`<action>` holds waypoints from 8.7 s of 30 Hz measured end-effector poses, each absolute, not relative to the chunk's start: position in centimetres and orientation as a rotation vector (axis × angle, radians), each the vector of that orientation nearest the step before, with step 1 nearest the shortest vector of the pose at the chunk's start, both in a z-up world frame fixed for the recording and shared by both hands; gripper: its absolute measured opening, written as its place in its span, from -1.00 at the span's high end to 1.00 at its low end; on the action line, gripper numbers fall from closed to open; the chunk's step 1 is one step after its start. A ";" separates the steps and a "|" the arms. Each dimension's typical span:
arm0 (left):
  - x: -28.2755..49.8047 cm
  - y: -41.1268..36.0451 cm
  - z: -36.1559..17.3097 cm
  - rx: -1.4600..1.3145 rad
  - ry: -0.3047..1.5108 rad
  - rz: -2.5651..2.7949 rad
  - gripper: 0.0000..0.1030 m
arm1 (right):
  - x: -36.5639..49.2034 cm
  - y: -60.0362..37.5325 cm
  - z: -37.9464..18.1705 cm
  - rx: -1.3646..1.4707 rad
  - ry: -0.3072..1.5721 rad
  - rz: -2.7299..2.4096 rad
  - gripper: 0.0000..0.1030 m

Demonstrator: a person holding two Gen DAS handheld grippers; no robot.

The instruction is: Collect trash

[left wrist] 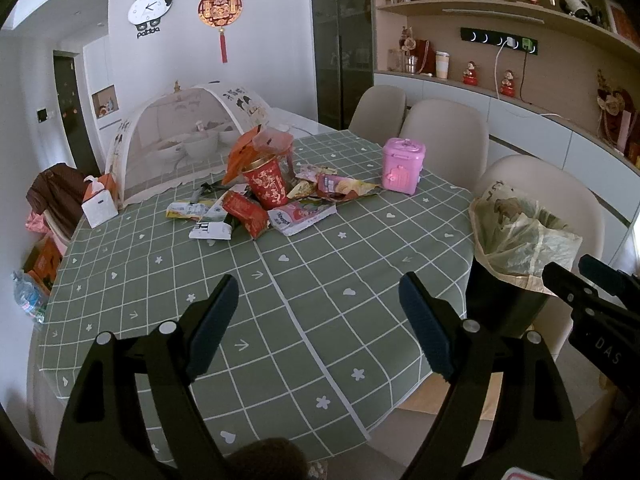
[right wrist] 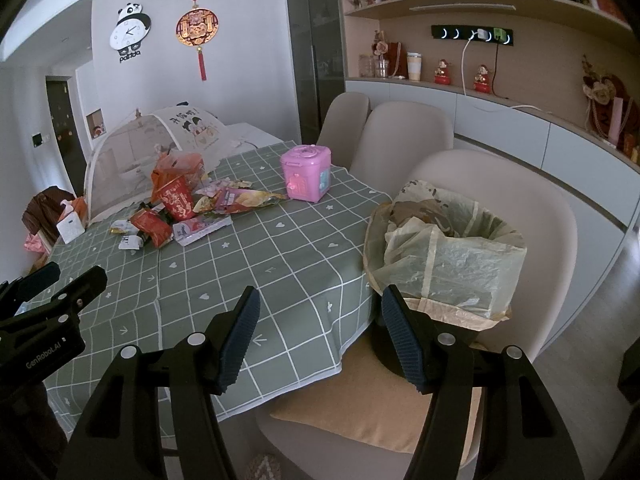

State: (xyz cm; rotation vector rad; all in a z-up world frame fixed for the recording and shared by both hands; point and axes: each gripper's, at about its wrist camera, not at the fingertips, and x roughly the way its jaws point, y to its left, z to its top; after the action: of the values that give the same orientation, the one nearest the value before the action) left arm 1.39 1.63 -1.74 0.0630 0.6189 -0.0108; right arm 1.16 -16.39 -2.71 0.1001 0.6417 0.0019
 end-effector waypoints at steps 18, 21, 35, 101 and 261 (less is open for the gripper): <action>1.2 1.6 -1.9 0.061 0.622 -0.006 -0.52 | 1.1 -16.4 -2.7 0.100 0.642 0.001 -0.17; 1.2 1.6 -1.9 0.062 0.620 -0.006 -0.52 | 1.1 -16.4 -2.7 0.102 0.643 0.000 -0.17; 1.1 1.5 -1.9 0.061 0.622 -0.008 -0.52 | 1.2 -16.5 -2.7 0.101 0.645 -0.002 -0.17; 31.8 29.4 -7.9 -0.274 0.940 -0.226 0.66 | 33.4 3.8 0.7 0.009 0.712 0.293 -0.17; 28.6 -22.2 -3.5 0.005 0.935 -1.032 -0.29 | 17.2 -39.5 -1.2 0.321 0.713 -0.269 0.34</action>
State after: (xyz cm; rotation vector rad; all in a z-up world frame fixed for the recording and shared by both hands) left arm 28.59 -22.25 -3.51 0.0052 0.9349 -1.0319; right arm 17.24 -39.49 -1.15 0.3209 0.7134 -0.2689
